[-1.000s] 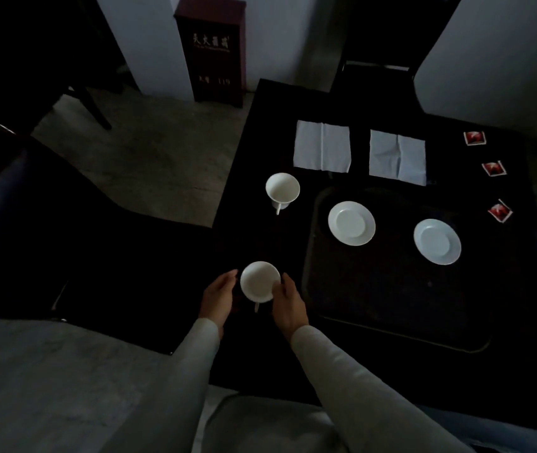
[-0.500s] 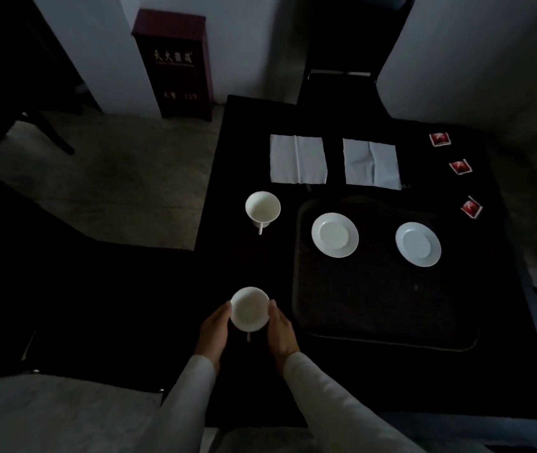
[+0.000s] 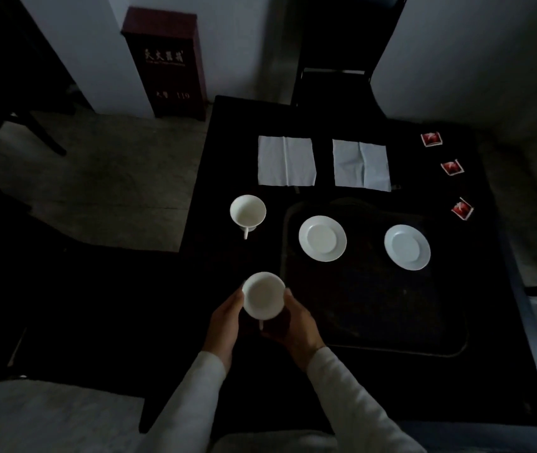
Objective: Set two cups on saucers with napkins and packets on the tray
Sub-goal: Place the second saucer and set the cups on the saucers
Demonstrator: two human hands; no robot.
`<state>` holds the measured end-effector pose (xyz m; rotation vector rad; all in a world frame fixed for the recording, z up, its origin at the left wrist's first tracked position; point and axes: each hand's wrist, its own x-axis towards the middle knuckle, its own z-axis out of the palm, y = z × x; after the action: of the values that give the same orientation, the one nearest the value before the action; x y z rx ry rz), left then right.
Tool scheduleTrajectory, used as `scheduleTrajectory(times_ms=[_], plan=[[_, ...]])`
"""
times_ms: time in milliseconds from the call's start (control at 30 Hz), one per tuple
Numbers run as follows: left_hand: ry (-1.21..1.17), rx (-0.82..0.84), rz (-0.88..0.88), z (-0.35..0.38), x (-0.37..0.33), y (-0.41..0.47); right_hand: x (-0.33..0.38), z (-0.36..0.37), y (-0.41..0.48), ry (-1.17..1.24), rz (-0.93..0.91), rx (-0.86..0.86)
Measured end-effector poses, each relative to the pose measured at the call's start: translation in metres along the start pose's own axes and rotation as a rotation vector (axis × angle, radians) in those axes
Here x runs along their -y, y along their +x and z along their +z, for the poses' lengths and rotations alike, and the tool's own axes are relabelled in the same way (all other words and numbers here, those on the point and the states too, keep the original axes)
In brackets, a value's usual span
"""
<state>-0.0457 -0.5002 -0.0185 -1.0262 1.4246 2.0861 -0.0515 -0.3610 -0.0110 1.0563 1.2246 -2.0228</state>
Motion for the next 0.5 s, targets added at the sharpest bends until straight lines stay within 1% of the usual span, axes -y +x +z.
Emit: scheduleTrajectory(times_ms=[133, 300, 500], plan=[[-0.004, 0.075, 0.029, 0.030, -0.003, -0.005, 0.029, -0.018, -0.009, -0.021, -0.075, 0.054], [0.026, 0.156, 0.039, 0.063, -0.006, 0.000, 0.067, -0.037, -0.011, -0.078, -0.132, 0.059], [0.089, 0.215, 0.039, 0.097, -0.012, 0.015, 0.093, -0.061, 0.001, -0.010, -0.133, 0.062]])
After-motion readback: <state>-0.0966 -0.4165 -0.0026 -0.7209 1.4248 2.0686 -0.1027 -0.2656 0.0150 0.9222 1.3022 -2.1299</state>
